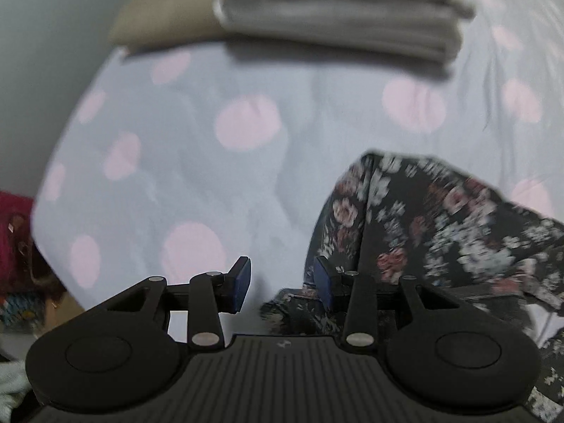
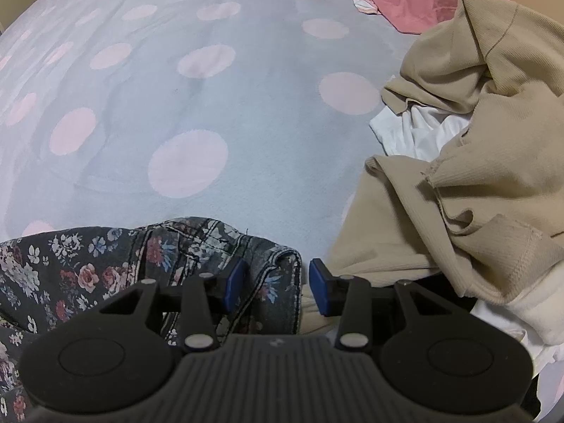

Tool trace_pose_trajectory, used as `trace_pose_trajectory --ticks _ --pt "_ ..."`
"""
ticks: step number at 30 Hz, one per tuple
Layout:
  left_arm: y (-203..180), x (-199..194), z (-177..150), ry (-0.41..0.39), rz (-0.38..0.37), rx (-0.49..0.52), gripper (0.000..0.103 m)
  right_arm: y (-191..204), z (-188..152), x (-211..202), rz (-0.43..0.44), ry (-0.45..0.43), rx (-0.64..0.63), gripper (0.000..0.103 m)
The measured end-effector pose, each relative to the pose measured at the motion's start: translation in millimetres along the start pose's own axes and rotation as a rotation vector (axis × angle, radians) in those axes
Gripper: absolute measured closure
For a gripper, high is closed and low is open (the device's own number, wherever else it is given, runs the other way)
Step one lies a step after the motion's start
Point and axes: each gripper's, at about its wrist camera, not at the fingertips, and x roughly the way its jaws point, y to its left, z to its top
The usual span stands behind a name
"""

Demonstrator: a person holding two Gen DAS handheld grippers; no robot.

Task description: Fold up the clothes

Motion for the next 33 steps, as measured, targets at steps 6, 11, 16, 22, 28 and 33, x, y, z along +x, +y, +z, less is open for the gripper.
trace_pose_trajectory --ticks 6,11,16,22,28,33 --pt "8.2 28.9 -10.7 0.010 -0.114 -0.128 0.066 -2.6 -0.2 1.9 0.018 0.002 0.018 0.049" --pt "2.7 27.3 -15.8 -0.007 -0.165 -0.142 0.070 -7.0 1.8 2.2 0.033 -0.001 0.055 0.047" --pt "-1.2 30.3 -20.3 -0.016 -0.160 -0.143 0.074 -15.3 3.9 6.0 0.072 0.000 0.116 0.047" --pt "-6.3 26.9 -17.5 -0.048 -0.154 -0.123 0.088 -14.2 6.0 13.0 0.096 0.014 0.143 0.084" --pt "-10.8 11.5 -19.7 -0.093 -0.135 -0.095 0.102 -15.5 3.7 -11.4 0.095 -0.062 0.164 0.090" --pt "-12.8 -4.6 -13.3 -0.141 -0.111 -0.069 0.102 -11.9 6.7 -48.0 0.095 -0.182 0.188 0.092"
